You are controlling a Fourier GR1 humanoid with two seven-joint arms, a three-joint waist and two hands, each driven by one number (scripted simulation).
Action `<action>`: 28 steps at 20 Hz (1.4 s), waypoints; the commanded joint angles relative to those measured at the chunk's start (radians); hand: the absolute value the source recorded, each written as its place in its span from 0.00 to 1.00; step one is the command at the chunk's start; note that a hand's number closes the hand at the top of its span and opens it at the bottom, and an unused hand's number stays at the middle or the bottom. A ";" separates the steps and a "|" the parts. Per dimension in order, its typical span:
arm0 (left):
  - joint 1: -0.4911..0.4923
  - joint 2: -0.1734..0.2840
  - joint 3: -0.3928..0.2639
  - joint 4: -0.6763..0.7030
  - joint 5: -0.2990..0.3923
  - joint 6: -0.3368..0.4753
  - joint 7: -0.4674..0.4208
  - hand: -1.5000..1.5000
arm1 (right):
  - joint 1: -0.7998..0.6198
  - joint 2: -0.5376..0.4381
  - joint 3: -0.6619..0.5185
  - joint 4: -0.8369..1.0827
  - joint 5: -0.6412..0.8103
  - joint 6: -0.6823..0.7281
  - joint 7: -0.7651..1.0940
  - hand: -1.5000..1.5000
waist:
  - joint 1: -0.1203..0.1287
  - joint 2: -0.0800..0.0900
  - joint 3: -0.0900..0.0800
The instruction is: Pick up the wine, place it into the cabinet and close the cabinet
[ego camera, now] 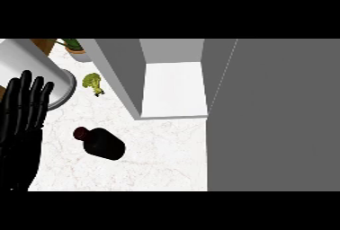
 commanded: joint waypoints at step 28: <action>0.020 0.553 0.182 0.058 1.238 -0.549 0.340 0.00 | -0.180 -0.042 0.192 -0.490 -0.122 -0.045 0.703 0.00 | 0.022 0.018 -0.024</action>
